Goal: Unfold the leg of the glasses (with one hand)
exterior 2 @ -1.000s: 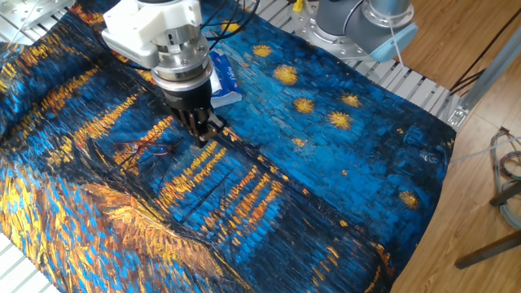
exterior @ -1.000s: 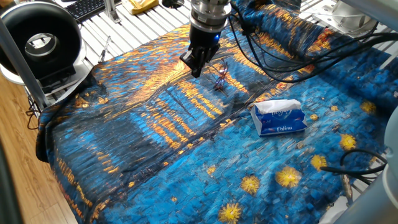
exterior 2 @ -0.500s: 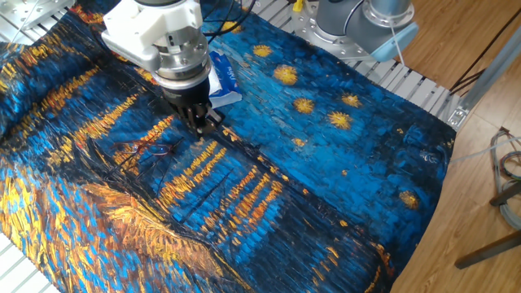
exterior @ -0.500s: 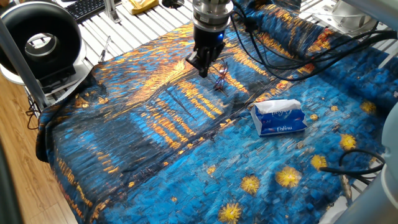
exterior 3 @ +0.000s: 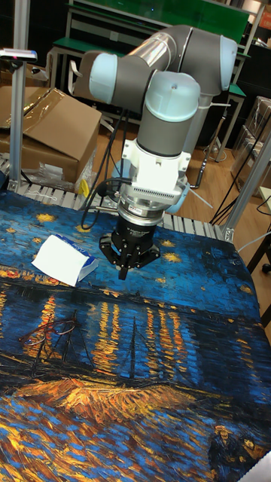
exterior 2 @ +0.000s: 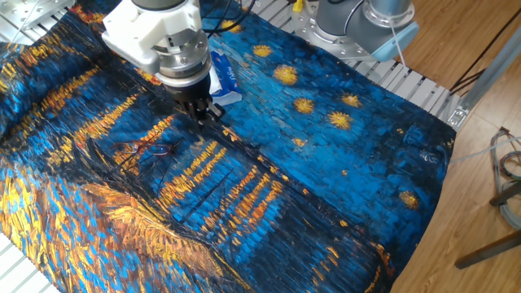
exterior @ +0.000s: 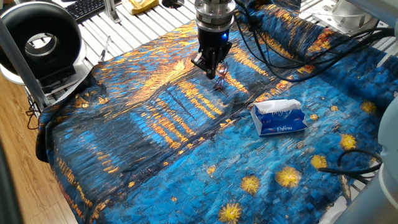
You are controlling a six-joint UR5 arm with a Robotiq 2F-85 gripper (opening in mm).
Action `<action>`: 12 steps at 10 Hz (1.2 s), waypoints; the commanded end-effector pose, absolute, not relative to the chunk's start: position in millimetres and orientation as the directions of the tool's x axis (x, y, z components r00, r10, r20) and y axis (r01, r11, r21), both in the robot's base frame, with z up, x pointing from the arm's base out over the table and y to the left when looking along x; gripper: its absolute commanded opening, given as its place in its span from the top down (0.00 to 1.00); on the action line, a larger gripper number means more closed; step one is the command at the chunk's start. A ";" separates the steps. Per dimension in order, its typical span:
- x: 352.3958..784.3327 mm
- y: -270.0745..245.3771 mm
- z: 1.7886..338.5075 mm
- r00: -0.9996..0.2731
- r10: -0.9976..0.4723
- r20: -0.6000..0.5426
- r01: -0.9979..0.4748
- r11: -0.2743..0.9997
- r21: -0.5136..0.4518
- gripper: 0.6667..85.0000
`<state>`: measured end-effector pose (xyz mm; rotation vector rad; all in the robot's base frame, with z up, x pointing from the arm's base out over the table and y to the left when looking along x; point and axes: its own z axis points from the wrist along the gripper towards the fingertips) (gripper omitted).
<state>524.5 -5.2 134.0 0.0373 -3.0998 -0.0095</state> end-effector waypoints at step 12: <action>569.9 -71.4 65.9 -0.945 -0.326 -0.031 -0.323 0.944 -0.070 1.00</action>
